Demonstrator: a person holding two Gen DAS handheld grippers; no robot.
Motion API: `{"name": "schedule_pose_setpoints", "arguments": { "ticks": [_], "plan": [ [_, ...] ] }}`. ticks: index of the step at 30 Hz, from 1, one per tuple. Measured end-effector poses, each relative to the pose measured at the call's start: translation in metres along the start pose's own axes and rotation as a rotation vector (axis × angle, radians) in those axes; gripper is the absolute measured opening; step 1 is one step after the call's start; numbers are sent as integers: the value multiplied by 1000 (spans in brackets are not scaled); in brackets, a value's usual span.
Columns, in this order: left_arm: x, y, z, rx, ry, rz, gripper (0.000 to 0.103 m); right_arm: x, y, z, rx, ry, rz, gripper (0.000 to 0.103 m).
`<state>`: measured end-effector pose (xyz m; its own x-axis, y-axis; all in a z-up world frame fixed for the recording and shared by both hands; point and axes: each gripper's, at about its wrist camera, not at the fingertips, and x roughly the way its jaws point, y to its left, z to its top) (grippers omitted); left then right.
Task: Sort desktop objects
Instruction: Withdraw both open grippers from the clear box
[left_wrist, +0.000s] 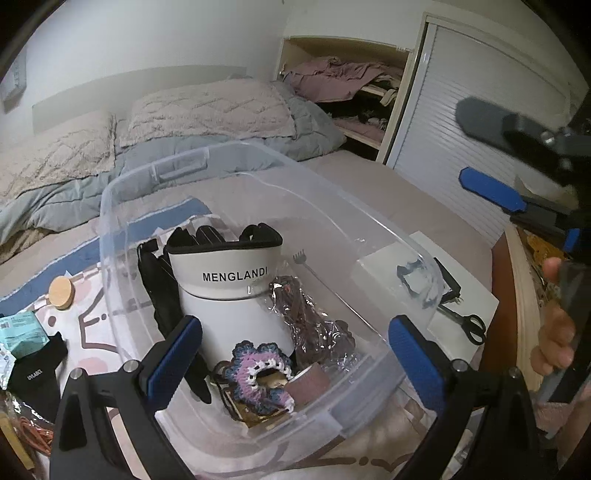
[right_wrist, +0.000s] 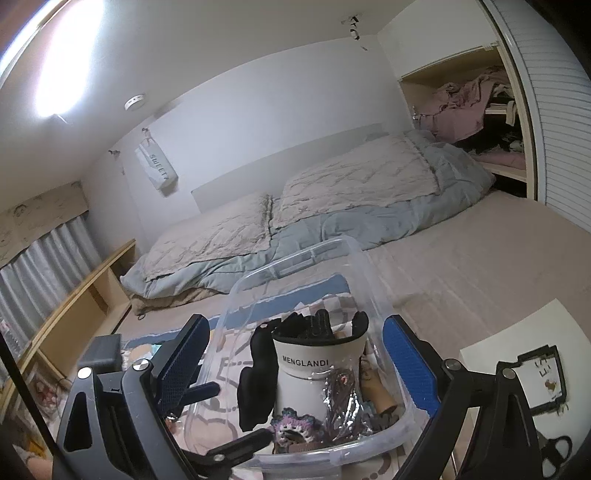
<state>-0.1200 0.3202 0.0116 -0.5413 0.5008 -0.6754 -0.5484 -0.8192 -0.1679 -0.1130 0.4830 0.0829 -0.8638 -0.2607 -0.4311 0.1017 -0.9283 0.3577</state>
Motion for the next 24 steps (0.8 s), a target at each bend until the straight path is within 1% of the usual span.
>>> {"name": "schedule_pose_setpoints", "arguments": {
  "ticks": [4,11,16,21,24],
  "plan": [
    [-13,1,-1,8,-26,4,102,-4,1,-4,0,-1,-21,95],
    [-42,4,0,21,-88,18,102,-10,3,-12,-25,-10,-89,95],
    [-64,9,1,24,-124,27,102,-15,11,-18,-65,-9,-120,95],
    [-86,15,-2,34,-163,63,102,-20,25,-23,-93,-30,-144,95],
    [-98,20,-6,49,-183,97,102,-22,33,-26,-93,-36,-155,103]
  ]
}}
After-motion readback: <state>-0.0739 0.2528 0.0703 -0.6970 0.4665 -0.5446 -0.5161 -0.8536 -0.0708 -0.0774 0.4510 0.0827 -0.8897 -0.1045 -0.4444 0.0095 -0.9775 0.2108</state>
